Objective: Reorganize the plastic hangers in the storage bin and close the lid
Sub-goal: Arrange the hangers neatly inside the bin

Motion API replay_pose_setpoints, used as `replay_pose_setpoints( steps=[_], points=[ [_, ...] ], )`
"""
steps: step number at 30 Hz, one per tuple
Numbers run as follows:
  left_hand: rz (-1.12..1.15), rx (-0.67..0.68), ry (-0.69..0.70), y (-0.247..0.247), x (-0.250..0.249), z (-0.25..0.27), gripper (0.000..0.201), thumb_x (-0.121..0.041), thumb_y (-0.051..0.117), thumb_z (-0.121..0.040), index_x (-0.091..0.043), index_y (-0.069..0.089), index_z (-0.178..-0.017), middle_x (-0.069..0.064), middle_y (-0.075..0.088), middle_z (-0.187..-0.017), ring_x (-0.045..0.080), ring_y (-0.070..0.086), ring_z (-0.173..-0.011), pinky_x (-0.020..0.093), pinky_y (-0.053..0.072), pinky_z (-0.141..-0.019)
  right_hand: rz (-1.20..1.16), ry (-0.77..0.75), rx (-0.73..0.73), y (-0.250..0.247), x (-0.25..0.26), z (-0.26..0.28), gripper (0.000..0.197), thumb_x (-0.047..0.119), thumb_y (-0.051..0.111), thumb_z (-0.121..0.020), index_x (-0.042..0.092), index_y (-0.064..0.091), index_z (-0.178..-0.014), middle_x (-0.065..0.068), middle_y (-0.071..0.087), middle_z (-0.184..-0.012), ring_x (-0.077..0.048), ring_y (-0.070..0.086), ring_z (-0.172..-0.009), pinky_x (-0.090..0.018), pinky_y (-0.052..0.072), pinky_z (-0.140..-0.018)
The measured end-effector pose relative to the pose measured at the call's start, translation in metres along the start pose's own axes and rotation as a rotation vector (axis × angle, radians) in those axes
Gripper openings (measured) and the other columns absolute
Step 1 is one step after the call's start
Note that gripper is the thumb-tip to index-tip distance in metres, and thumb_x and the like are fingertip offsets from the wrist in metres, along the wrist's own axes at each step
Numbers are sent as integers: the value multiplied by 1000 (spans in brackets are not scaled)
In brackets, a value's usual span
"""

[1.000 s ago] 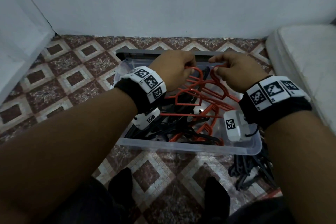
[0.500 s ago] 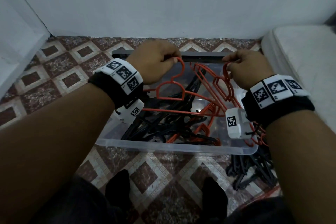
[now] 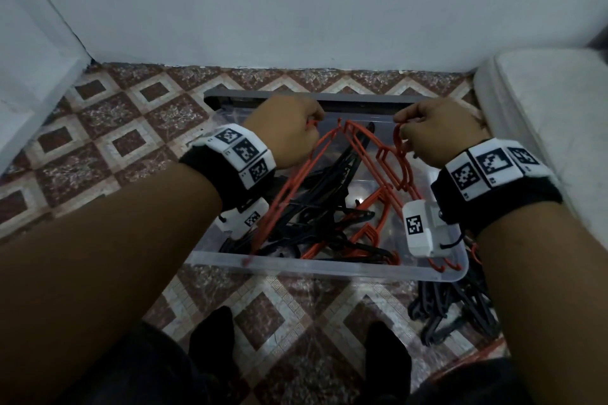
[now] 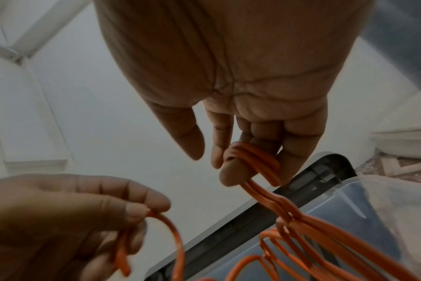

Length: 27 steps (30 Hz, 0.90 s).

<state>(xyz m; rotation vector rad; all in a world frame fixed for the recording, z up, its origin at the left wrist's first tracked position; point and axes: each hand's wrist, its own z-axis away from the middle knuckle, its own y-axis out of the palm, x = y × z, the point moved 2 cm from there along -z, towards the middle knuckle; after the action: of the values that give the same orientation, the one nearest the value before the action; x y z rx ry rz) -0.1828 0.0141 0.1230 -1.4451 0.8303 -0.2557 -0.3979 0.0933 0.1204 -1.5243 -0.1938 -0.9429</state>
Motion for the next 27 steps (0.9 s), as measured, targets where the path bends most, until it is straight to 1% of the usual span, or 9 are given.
replay_pose_setpoints(
  steps=[3,7,10,15,18,20,22,24,27],
  points=[
    [167,9,-90,9,-14,1,26,-18,52,-92,-16,66,-114,1,70,-97,12,57,-75,26,48,-72,-127,-5,114,8,6,2,13,13,57,-87,23,65,-85,-6,72,-85,-25,72,-77,-43,60,-75],
    [738,105,-193,18,-39,9,11,-7,57,-94,-10,62,-103,9,71,-73,16,72,-65,31,61,-63,-239,-41,262,19,15,7,15,19,62,-84,18,65,-99,-11,73,-91,-22,72,-76,-46,58,-80],
    [897,154,-160,23,-53,11,17,2,54,-92,-9,61,-102,14,70,-78,20,74,-74,38,61,-72,-282,-77,351,19,20,13,34,34,68,-70,19,65,-101,-18,73,-92,-30,69,-79,-46,55,-82],
    [913,266,-74,23,-56,16,36,9,50,-87,-11,59,-115,15,70,-104,26,71,-94,44,57,-87,-281,-108,394,14,18,17,37,18,66,-65,16,64,-101,-19,71,-90,-34,68,-82,-53,53,-88],
    [973,266,-60,18,-55,15,33,5,51,-89,-15,59,-114,12,73,-95,23,73,-87,37,60,-76,-136,-177,327,15,19,17,23,15,68,-76,18,63,-99,-7,73,-84,-25,70,-80,-50,57,-81],
    [881,114,-61,15,-48,11,20,-5,55,-88,-18,62,-101,4,74,-75,16,72,-67,31,59,-60,-83,-226,327,15,24,18,19,19,66,-81,27,63,-98,1,73,-84,-18,71,-81,-38,56,-74],
    [629,-86,-27,15,-35,8,11,-19,57,-84,-21,64,-92,-2,71,-70,11,68,-63,34,58,-61,-11,-259,315,16,30,20,15,23,62,-85,32,61,-97,7,71,-86,-12,68,-80,-31,53,-73],
    [332,-153,70,21,-20,7,24,-37,58,-80,-25,63,-100,-8,67,-92,9,62,-85,38,54,-79,-11,-271,270,15,35,22,16,17,54,-87,31,58,-93,8,67,-85,-11,63,-76,-31,52,-70],
    [-141,43,238,40,-4,6,64,-66,55,-76,-25,52,-125,0,58,-120,23,52,-113,42,42,-98,-222,-289,185,10,42,25,23,6,43,-85,25,53,-91,-4,57,-80,-21,50,-67,-36,42,-64]
  ],
)
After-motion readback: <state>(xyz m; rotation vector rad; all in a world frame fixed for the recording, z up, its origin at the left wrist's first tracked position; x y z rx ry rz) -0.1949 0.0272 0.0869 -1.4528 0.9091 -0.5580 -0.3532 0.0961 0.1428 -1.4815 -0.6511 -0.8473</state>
